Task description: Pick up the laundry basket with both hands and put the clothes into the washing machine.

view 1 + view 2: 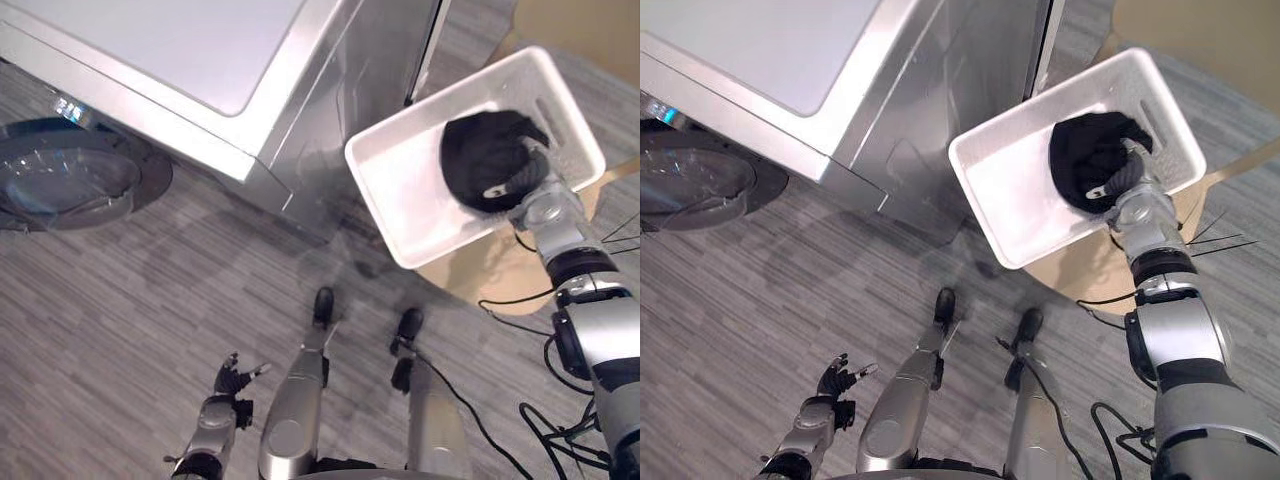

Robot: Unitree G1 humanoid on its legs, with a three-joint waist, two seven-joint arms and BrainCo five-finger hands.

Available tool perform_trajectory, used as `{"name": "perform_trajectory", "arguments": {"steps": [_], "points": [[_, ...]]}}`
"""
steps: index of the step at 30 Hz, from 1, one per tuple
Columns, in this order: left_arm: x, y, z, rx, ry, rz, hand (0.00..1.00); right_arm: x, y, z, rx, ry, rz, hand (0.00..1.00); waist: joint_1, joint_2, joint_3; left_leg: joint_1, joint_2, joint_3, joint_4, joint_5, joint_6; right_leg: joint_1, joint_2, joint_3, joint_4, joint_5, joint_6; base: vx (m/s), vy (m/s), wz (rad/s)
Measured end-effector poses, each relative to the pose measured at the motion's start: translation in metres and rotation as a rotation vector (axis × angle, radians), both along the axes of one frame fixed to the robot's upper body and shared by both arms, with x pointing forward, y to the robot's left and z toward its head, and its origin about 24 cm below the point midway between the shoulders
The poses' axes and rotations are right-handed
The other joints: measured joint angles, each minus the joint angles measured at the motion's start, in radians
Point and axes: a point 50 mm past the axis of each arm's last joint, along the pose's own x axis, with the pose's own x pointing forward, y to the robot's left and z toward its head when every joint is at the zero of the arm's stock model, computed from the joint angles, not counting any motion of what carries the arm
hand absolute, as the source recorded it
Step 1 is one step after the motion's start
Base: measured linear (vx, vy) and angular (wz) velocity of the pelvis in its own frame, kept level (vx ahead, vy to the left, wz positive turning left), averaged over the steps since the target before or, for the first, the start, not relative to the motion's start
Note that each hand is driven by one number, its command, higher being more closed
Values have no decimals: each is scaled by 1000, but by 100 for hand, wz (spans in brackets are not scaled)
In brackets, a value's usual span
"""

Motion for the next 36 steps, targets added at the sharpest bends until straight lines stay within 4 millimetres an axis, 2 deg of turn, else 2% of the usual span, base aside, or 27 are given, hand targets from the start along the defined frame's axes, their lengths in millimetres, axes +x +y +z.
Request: {"name": "perform_trajectory", "arguments": {"steps": [1, 2, 6, 8, 15, 18, 20, 25, 28, 30, 33, 36], "points": [[4, -3, 2, -8, -14, -2, 0, 0, 0, 4, -16, -14, -3, 0, -1, 2, 1, -13, -2, -1, -8, 7, -2, -24, -7, -1, 17, -6, 0, -67, -66, 13], [11, -8, 6, -33, -43, 6, 0, 3, 5, 15, -39, -44, 13, 100, -5, 2, 2, -40, -8, -4, -10, 10, -6, -59, -16, -2, 44, -16, -1, -71, -72, 14], [27, -20, 16, -73, -108, 2, 0, 4, 10, 38, -93, -91, 75, 100, -10, 1, 1, -80, -13, 8, -7, 9, -5, -118, -38, -4, 98, -37, -5, -38, -48, 10], [30, -20, 19, -75, -123, 0, 0, 5, 14, 42, -90, -91, 120, 100, -16, -2, 0, -91, -12, 21, -7, 9, -5, -136, -45, -6, 118, -47, -5, -26, -43, 7], [30, -27, 18, -112, -127, 12, 0, 5, 22, 30, 16, -89, 189, 100, -16, -7, -2, -72, -5, 31, -4, 25, -3, -133, -48, -7, 159, -75, -13, 6, -51, 2], [30, -29, 18, -116, -124, 9, 0, 6, 34, 9, 97, -66, 220, 100, -16, -11, -4, -36, 0, 31, -5, 28, -7, -99, -46, -12, 169, -92, -16, 30, -68, 3], [30, -29, 18, -116, -122, 6, 0, 6, 49, -9, 177, -56, 257, 100, -13, -16, -7, -2, 5, 31, -7, 28, -7, -66, -43, -15, 172, -101, -19, 19, -69, 3], [26, -27, 14, -111, -93, 8, 0, -5, 55, -28, 382, -128, 279, 100, -13, -27, -13, 63, 6, 31, -26, 28, -7, -4, -38, -16, 161, -104, -16, -4, -30, 2], [17, -14, 9, -78, -64, 19, 0, -19, 57, -50, 579, -180, 272, 100, -19, -64, -39, 108, 5, 30, -29, 24, -3, 53, -20, -11, 119, -100, -9, 1, -15, -6], [5, -4, 4, -57, -33, 33, 0, -33, 59, -68, 701, -223, 271, 100, -39, -90, -80, 124, 9, 27, -28, 20, -4, 91, -6, -9, 69, -87, 5, 21, 18, -4], [-9, -3, -5, -68, 18, 34, 0, -52, 55, -85, 842, -280, 252, 100, -58, -98, -123, 156, 8, 27, -28, 4, -1, 153, 14, -1, 1, -63, 23, 41, 18, -4], [-26, -1, -13, -72, 70, 45, 0, -74, 58, -101, 975, -332, 258, 100, -63, -97, -179, 187, 6, 27, -28, -15, 2, 204, 27, 24, -58, -44, 35, 62, 20, -5]]}}
